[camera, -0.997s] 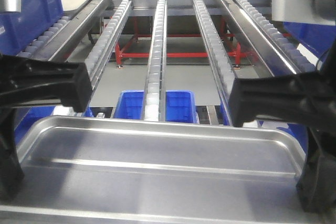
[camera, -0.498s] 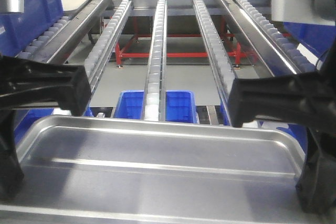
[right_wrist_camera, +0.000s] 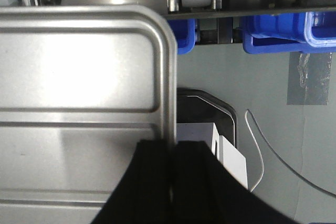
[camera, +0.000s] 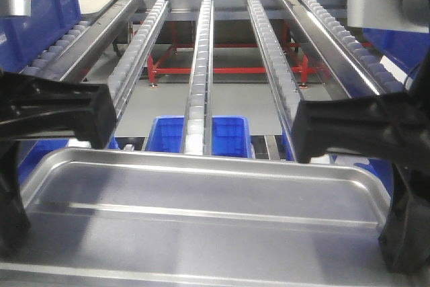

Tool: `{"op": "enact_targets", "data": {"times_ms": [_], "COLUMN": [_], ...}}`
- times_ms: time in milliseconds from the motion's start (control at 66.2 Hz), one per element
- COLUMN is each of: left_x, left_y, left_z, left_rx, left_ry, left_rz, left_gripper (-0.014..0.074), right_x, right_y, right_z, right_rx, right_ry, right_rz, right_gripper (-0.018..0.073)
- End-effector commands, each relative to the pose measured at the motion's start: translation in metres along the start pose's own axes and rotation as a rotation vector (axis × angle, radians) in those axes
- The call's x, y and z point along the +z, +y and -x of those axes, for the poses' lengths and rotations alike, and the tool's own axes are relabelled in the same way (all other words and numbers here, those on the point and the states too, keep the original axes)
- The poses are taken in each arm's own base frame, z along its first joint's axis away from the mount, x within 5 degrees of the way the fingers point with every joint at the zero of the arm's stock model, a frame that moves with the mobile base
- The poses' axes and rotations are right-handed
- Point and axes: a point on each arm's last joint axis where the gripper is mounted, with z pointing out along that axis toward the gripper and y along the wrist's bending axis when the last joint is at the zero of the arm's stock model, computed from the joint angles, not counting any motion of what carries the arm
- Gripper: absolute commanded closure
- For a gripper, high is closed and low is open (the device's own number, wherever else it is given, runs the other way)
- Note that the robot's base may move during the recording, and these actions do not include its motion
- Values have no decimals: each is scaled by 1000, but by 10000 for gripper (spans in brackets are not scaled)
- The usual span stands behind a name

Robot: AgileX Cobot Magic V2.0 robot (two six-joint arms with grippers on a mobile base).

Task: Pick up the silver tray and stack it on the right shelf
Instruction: 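Hold the lifted tray steady in both grippers, then hold the tray with both grippers while the base turns away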

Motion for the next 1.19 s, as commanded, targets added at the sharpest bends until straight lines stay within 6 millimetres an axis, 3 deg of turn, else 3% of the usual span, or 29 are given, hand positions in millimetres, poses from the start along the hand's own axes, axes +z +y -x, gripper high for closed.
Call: {"op": "enact_targets", "data": {"times_ms": [0, 1178], "left_x": [-10, -10], "left_y": [-1, -1], "left_z": [4, 4], "left_rx": [12, 11], "left_ry": [-39, -38], "left_rz": [-22, -22], "left_gripper": [696, 696], "right_x": [-9, -9], "right_y": [3, 1], "right_z": [5, 4], "right_rx": [-17, -16], "right_ry": [-44, -33], "right_rz": [39, 8], "right_gripper": [495, 495]}}
